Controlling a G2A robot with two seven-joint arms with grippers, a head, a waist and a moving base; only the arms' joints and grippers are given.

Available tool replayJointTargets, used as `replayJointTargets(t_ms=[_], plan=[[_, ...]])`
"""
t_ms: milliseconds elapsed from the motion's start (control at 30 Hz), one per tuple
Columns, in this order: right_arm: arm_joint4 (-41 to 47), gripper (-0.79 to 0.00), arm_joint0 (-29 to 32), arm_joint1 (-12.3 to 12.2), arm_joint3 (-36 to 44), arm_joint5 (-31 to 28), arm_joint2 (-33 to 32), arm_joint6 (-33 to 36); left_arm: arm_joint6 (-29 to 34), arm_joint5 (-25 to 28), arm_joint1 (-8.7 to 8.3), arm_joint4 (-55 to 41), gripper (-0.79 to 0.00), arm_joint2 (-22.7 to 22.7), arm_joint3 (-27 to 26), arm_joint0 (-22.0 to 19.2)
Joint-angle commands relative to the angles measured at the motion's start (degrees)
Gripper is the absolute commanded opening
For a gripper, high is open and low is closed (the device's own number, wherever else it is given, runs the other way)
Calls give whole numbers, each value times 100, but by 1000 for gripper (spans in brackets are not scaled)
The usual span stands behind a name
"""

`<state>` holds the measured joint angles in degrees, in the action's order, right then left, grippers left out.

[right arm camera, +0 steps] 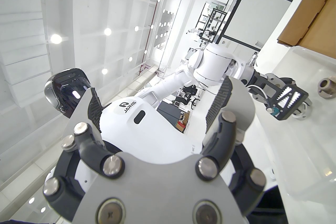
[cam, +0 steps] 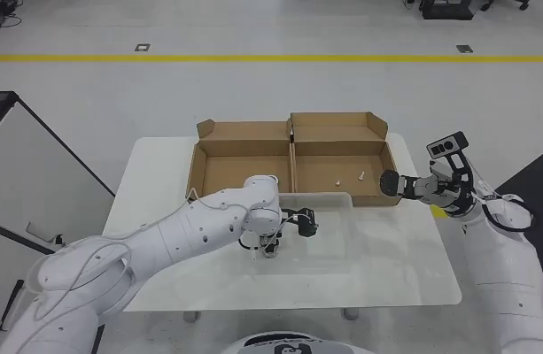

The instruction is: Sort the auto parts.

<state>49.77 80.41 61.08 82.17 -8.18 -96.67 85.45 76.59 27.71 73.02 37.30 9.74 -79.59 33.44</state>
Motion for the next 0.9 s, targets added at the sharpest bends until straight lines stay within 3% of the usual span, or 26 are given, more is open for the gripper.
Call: replayJointTargets(t_ms=[0,867], plan=[[0,0,0,0,0,0,0,0,-3,3,15,11,-514,0,17,-5],[0,0,0,0,0,0,0,0,-65,65,150,167,-529,0,389,39]])
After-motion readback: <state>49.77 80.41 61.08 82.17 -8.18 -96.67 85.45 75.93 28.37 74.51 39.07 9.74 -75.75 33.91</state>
